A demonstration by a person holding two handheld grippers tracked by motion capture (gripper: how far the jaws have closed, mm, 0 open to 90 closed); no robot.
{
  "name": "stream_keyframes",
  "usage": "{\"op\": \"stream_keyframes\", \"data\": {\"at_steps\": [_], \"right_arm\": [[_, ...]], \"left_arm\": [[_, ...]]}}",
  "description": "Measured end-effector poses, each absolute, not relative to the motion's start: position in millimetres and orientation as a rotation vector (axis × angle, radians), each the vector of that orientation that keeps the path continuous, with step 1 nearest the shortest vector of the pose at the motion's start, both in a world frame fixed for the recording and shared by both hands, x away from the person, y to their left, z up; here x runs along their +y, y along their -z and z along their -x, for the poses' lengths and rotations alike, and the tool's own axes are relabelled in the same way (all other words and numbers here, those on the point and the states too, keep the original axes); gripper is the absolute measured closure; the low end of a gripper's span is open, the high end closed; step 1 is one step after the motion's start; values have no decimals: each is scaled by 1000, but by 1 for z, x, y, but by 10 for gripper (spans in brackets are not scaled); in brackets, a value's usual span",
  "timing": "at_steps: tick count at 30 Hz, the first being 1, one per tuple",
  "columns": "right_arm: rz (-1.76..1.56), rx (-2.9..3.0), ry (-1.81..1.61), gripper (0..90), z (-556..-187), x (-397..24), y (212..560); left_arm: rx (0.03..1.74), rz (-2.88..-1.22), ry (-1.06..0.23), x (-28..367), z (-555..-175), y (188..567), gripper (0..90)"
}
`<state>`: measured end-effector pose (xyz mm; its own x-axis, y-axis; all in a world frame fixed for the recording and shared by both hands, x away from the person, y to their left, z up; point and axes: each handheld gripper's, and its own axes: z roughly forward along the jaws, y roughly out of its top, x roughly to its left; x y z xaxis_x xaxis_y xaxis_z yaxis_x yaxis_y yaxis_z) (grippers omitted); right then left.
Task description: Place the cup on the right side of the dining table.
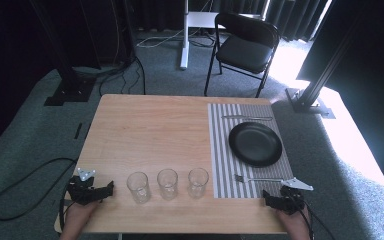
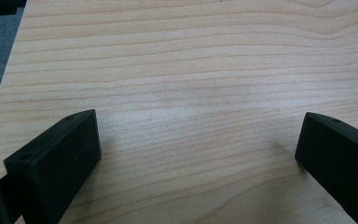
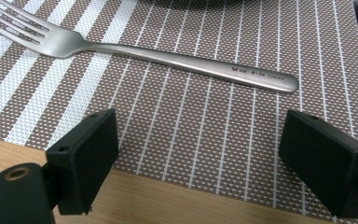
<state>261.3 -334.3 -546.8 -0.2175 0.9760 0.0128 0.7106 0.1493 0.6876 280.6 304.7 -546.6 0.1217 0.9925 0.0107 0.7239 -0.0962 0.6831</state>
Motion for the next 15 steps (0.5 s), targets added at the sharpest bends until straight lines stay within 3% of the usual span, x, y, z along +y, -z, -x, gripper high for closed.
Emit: {"op": "stream_keyframes", "data": {"at_steps": [15], "right_arm": [[-1610,2003,-798,113,-262,-334,546]], "left_arm": [[1640,-1890,-660,306,-280,547,2]]}}
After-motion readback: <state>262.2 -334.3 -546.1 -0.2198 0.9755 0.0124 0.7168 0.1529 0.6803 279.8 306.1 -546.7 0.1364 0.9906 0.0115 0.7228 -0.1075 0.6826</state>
